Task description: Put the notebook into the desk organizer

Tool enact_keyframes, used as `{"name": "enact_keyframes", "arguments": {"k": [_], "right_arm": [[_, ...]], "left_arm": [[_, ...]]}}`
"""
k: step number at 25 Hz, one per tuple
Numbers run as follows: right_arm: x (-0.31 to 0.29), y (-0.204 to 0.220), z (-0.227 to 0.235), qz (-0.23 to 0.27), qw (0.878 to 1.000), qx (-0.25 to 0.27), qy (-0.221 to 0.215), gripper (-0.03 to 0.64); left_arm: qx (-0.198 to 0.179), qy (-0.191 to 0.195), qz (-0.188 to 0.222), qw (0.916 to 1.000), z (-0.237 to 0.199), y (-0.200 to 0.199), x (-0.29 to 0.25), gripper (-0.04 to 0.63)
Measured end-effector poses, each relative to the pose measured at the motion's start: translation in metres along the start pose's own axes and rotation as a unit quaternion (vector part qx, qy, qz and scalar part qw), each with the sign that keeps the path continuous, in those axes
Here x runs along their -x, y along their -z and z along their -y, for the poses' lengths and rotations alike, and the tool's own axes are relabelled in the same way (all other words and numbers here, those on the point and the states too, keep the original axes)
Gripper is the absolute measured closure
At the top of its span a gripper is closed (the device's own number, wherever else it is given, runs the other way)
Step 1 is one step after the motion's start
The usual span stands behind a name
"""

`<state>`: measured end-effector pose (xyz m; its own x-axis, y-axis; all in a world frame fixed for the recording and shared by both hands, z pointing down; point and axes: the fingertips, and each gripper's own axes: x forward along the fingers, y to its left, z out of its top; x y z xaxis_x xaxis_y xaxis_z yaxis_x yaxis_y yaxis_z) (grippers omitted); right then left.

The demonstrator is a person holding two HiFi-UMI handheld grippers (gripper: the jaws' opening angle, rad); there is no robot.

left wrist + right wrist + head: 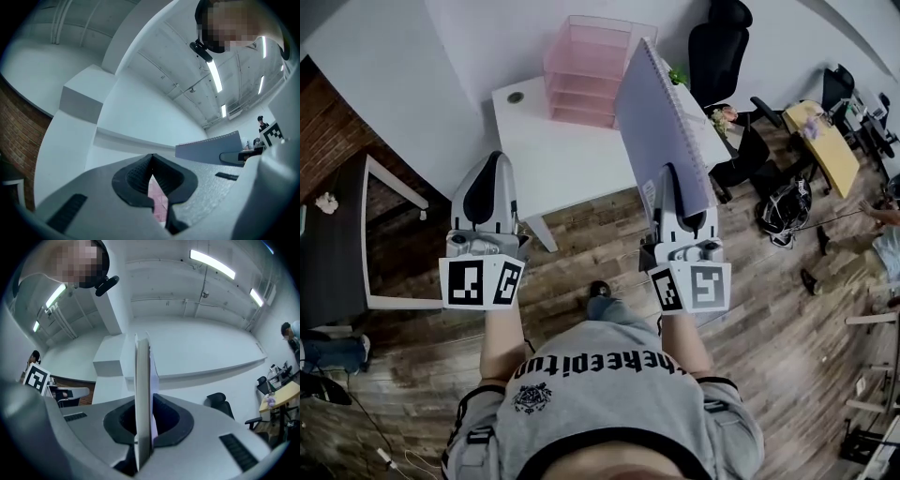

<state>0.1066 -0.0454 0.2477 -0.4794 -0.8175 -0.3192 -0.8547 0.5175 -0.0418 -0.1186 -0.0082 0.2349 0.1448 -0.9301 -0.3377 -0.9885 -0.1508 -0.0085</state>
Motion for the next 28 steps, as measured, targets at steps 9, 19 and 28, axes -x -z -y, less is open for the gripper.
{"name": "enact_keyframes", "arguments": {"k": [9, 19, 28], "right_arm": [[-0.060, 0.015, 0.030, 0.002, 1.000, 0.001, -0.026, 0.584], [-0.105, 0.031, 0.066, 0.006, 0.999, -0.003, -0.042, 0.586], [-0.129, 0.048, 0.079, -0.003, 0.999, -0.022, -0.042, 0.584]], "left_arm": [[-0.011, -0.008, 0.000, 0.9999, -0.005, 0.020, -0.061, 0.592], [-0.022, -0.014, -0.007, 0.9996, 0.001, 0.046, -0.110, 0.592], [-0.018, -0.018, -0.026, 0.9993, -0.006, 0.066, -0.130, 0.592]]}}
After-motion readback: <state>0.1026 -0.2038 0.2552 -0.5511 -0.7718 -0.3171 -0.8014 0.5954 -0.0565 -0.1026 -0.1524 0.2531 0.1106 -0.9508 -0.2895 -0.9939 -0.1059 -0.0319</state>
